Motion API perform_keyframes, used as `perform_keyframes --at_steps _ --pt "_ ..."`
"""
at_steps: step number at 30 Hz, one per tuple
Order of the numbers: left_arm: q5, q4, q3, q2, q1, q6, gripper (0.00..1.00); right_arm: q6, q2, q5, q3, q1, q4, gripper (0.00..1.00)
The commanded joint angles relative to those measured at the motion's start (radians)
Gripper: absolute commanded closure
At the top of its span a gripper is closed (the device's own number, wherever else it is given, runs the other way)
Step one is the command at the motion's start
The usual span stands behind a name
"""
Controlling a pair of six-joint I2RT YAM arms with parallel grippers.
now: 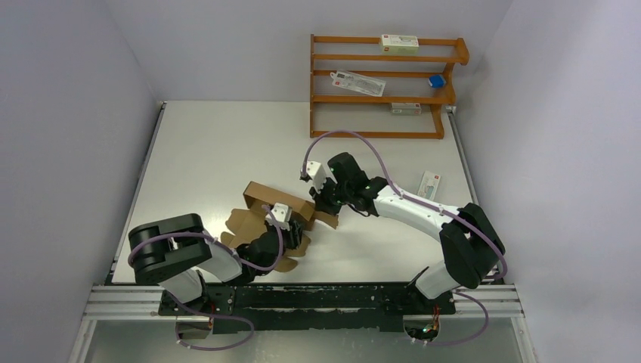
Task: Fold the paper box
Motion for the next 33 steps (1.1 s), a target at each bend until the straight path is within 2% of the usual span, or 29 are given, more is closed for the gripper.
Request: perform_keyframes --at_steps 1,10,15,25,33 --pt "-0.018 -0.054 -0.032 -0.006 0.004 -0.020 0.54 0.016 0.002 0.013 -0.006 0.007 0.035 1.00" --pt "-0.059 -0.120 -0.018 0.042 0.004 -0.065 0.56 0.012 0.000 0.021 -0.001 0.011 0.023 1.00" --pt "-0.002 -0.122 0.008 0.080 0.002 -0.084 0.59 0.103 -0.009 0.074 -0.017 0.029 0.057 1.00" --pt "0.080 -0.002 0.008 0.133 -0.025 -0.141 0.60 0.386 -0.073 0.244 -0.109 0.043 0.221 1.00" --pt "0.106 0.023 0.020 0.151 -0.035 -0.154 0.61 0.412 -0.069 0.309 -0.092 0.042 0.244 1.00"
